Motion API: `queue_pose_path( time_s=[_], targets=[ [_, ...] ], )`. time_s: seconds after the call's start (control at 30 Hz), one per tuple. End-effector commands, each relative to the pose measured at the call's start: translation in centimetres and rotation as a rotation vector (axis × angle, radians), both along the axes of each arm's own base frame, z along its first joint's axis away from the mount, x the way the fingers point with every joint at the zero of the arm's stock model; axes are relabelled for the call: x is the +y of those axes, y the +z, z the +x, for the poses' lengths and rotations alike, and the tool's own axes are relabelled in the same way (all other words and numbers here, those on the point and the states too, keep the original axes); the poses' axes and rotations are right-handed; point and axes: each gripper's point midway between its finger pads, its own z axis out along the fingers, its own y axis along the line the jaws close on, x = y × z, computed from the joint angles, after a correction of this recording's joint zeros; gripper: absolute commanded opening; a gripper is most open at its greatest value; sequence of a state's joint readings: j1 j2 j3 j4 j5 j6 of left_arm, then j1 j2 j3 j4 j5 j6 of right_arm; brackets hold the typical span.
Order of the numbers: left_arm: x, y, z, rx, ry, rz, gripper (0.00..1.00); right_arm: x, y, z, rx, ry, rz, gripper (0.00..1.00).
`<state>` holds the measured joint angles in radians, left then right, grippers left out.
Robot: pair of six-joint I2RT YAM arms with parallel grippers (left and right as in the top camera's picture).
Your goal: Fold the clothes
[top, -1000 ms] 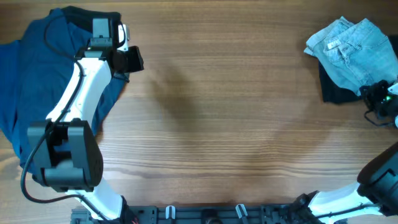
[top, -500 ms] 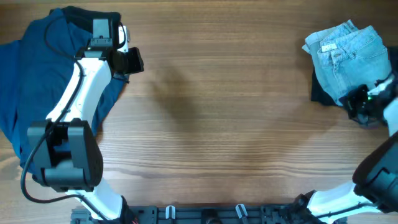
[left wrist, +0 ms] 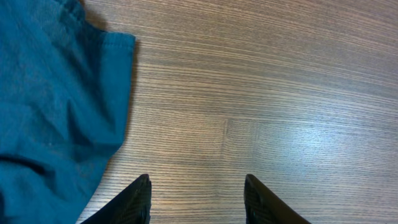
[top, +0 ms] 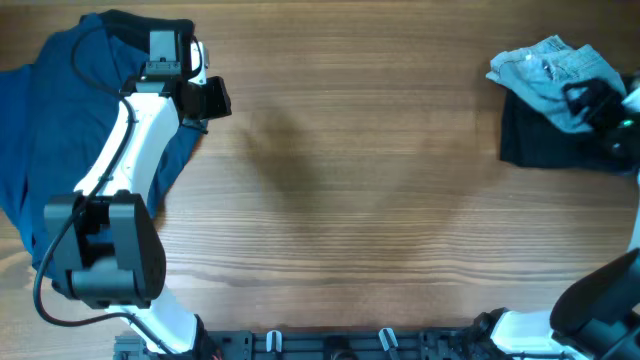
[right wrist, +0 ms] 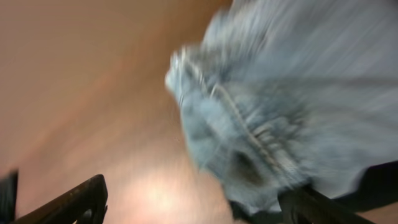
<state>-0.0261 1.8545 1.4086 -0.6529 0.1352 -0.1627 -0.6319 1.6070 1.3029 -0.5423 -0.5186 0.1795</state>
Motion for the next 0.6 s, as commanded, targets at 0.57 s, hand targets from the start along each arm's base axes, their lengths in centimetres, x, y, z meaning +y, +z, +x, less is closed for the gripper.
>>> queue_pose_path(
  time_s=[0.57],
  targets=[
    [0.1,1.2,0.4,-0.041,0.006,-0.005,0.48,-7.6,-8.4,4.2,0.065,-0.057,-0.263,0.64]
  ],
)
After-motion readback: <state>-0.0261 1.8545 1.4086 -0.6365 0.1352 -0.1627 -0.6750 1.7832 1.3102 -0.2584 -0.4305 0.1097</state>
